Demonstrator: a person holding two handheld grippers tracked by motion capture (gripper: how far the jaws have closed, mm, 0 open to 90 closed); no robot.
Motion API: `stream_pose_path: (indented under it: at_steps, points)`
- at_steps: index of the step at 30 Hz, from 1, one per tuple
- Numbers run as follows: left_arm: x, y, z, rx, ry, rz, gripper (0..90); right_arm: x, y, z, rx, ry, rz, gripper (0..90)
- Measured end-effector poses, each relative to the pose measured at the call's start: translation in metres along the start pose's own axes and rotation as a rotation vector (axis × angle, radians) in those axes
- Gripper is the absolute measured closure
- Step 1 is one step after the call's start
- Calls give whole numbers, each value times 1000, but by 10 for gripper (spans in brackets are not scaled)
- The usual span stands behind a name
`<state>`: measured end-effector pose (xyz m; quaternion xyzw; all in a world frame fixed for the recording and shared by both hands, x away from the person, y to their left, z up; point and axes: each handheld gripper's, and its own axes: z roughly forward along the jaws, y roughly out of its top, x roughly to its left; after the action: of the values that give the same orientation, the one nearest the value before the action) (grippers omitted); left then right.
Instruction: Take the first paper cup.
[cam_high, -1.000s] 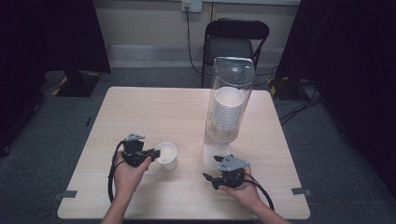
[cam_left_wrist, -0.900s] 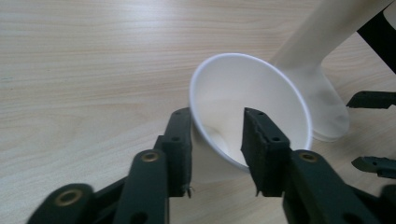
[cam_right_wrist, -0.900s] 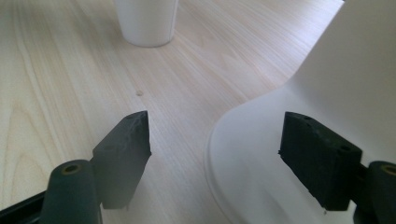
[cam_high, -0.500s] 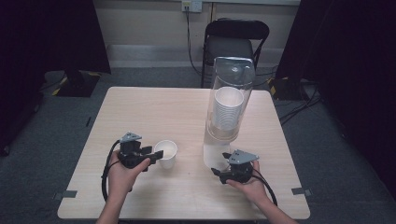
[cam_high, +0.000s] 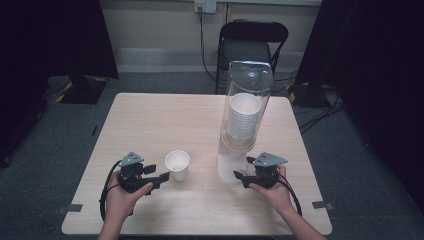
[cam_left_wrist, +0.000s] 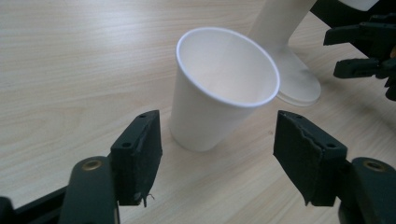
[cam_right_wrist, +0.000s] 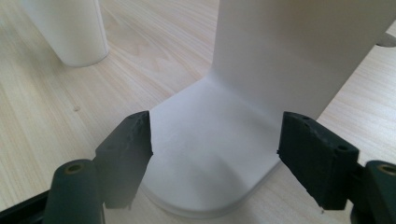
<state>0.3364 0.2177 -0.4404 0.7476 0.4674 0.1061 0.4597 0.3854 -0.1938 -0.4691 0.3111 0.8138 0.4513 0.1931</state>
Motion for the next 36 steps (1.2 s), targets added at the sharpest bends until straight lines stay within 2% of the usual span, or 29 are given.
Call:
stream_pose_path:
  at_steps: [2, 3, 4, 6, 11, 16, 19, 20, 24, 26, 28, 29, 32, 33, 35, 36]
  points:
    - [3, -8, 5, 29, -5, 7, 297, -1, 1, -1, -1, -2, 6, 255]
    - [6, -12, 7, 32, -3, 25, 278, -1, 4, -1, -2, -5, -3, 254]
    - [6, -12, 7, 32, -3, 25, 266, -1, 6, -2, -10, -4, -9, 254]
    - [7, -14, 8, 38, 8, 61, 255, -1, 7, -3, -15, -6, -14, 254]
    - [11, -24, 16, 53, 8, 96, 236, 0, 11, -4, -20, 5, -15, 252]
    - [15, -35, 27, 90, -6, 128, 207, -2, 13, -4, -43, 4, 11, 252]
    - [14, -42, 37, 120, -5, 156, 198, -4, 17, -6, -55, 1, 25, 246]
    - [13, -44, 40, 107, -2, 183, 183, -4, 19, -7, -66, 2, 27, 244]
    - [10, -43, 43, 106, 6, 201, 176, -5, 27, -8, -100, -10, 46, 232]
    - [8, -43, 43, 121, 10, 226, 156, -7, 32, -7, -124, 1, 72, 188]
    - [6, -44, 43, 129, 16, 241, 156, -8, 34, -7, -133, 0, 76, 181]
    - [4, -44, 44, 129, 30, 257, 155, -9, 38, -7, -155, 3, 76, 168]
    - [1, -45, 45, 143, 48, 277, 153, -9, 41, -5, -171, 8, 84, 165]
    - [0, -45, 46, 146, 56, 307, 153, -9, 41, -5, -173, 11, 90, 160]
    - [-1, -45, 46, 146, 51, 302, 145, -10, 41, -5, -169, 5, 95, 142]
    - [0, -45, 46, 148, 52, 305, 145, -11, 41, -2, -176, 23, 113, 150]
